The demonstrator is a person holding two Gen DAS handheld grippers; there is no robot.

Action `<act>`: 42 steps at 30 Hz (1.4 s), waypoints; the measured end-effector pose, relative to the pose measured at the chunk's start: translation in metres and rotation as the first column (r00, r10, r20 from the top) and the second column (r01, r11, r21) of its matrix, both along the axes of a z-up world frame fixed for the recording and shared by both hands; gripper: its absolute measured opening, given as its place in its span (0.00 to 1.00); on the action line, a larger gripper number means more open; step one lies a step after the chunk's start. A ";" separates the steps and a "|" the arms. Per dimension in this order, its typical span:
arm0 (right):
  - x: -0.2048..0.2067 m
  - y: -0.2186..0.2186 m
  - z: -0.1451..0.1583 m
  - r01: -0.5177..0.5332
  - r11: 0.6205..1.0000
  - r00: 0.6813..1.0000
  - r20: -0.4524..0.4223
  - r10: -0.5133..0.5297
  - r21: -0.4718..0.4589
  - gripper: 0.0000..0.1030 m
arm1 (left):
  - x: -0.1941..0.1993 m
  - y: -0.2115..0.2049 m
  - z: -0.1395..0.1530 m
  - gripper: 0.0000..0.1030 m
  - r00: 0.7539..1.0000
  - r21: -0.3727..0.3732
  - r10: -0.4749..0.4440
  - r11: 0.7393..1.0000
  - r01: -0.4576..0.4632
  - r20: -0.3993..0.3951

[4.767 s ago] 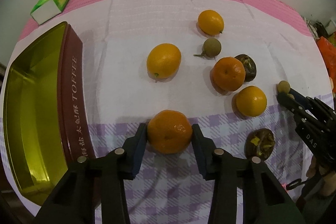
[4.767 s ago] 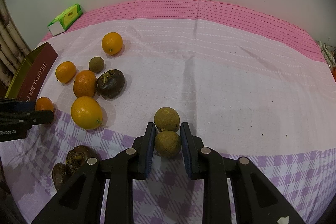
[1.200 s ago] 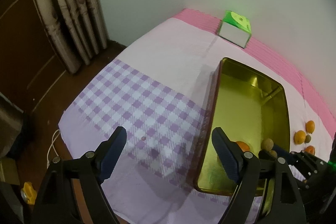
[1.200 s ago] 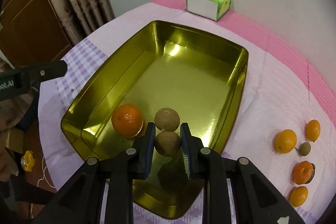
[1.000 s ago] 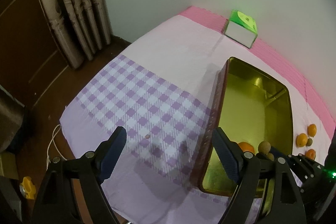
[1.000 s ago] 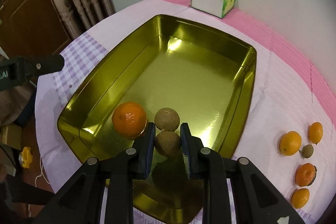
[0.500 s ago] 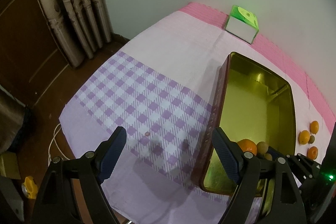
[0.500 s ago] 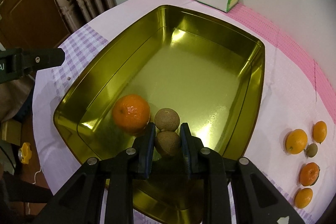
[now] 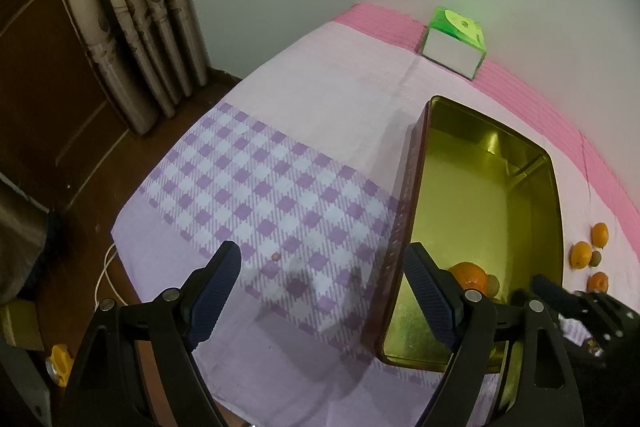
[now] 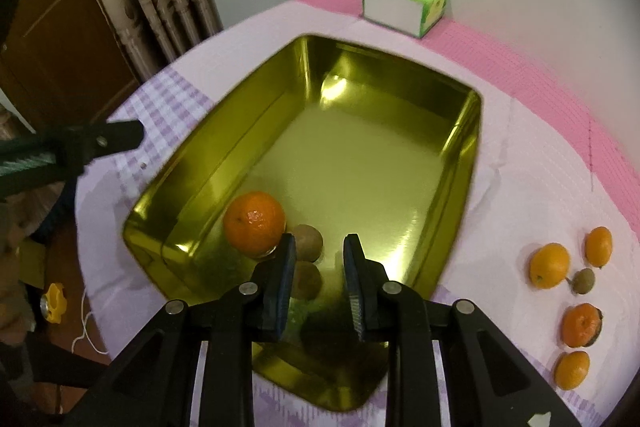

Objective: Organize fruits
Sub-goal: 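Move the green fruits over the tray and open the right gripper, then grasp a dark brown mangosteen with the right gripper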

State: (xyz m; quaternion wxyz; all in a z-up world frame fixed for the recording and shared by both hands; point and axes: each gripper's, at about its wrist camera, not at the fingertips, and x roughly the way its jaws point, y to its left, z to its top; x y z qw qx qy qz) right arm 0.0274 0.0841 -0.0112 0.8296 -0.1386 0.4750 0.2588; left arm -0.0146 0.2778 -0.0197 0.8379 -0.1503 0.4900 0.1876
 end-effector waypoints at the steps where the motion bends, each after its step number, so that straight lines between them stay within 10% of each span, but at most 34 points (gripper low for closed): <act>1: -0.002 -0.006 0.005 0.007 1.000 1.000 0.006 -0.007 0.005 0.24 | 0.000 -0.001 0.000 0.81 1.000 0.002 -0.003 1.000 0.003 0.001; 19: -0.024 -0.203 0.014 0.372 0.924 0.925 -0.042 -0.377 -0.087 0.30 | 0.002 -0.019 0.005 0.81 0.997 0.043 -0.074 0.996 0.074 0.005; 42: -0.030 -0.232 -0.023 0.487 0.868 0.859 -0.126 -0.497 -0.098 0.41 | 0.003 -0.057 0.014 0.87 0.971 0.118 -0.236 0.966 0.230 0.037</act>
